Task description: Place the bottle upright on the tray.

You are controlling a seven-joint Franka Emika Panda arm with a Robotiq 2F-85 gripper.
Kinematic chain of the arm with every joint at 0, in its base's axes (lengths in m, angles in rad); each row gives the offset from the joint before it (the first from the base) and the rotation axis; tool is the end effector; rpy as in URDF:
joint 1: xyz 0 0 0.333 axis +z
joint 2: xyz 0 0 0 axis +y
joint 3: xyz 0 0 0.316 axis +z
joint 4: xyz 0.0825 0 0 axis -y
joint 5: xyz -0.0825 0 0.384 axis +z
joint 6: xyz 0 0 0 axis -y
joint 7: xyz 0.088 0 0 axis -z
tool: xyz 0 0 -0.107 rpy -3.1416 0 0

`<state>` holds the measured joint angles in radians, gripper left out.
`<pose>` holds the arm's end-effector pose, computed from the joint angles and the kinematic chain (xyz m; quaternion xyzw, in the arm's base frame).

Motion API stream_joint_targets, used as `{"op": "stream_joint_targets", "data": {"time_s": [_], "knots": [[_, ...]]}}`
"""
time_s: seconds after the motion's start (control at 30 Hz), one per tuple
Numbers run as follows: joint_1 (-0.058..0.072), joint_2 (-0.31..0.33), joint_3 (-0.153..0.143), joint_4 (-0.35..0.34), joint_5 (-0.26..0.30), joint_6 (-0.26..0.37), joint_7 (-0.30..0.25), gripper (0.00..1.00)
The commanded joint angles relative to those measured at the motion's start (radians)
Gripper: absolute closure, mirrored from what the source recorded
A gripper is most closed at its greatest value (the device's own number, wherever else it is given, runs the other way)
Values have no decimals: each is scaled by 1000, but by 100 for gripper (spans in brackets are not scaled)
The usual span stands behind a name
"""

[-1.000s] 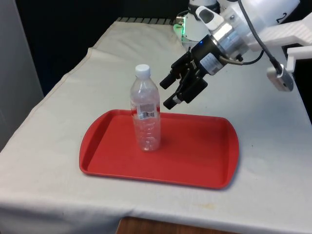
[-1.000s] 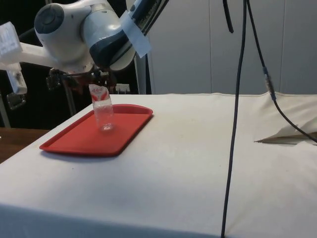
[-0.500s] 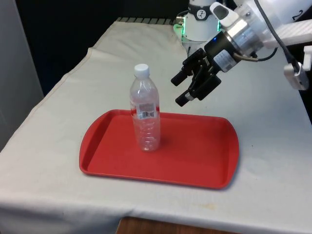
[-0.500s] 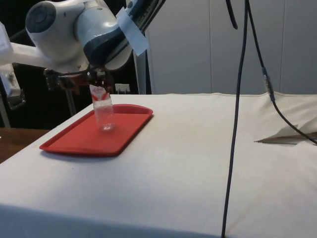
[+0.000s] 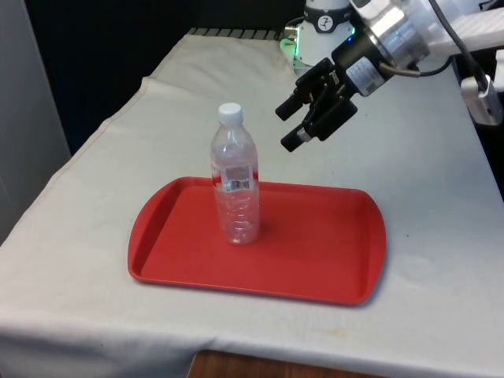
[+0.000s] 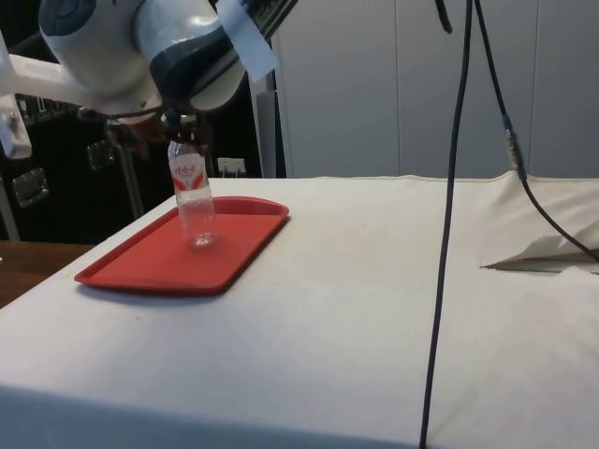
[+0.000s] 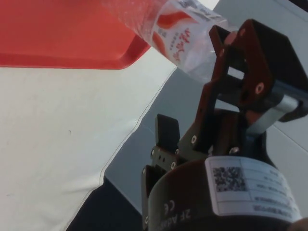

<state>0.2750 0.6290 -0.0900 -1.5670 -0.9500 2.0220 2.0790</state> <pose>0.6905 0.0908 0.2851 0.7045 -0.5689 0.3438 0.2486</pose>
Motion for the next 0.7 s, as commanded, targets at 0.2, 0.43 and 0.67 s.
{"op": "stream_joint_targets", "data": {"time_s": [0.2,0.43,0.67], "knots": [[-5,-13,1,0,22,2,-3,0],[-19,-28,8,-2,69,20,-14,0],[-23,-33,9,-1,99,28,-16,0]]}}
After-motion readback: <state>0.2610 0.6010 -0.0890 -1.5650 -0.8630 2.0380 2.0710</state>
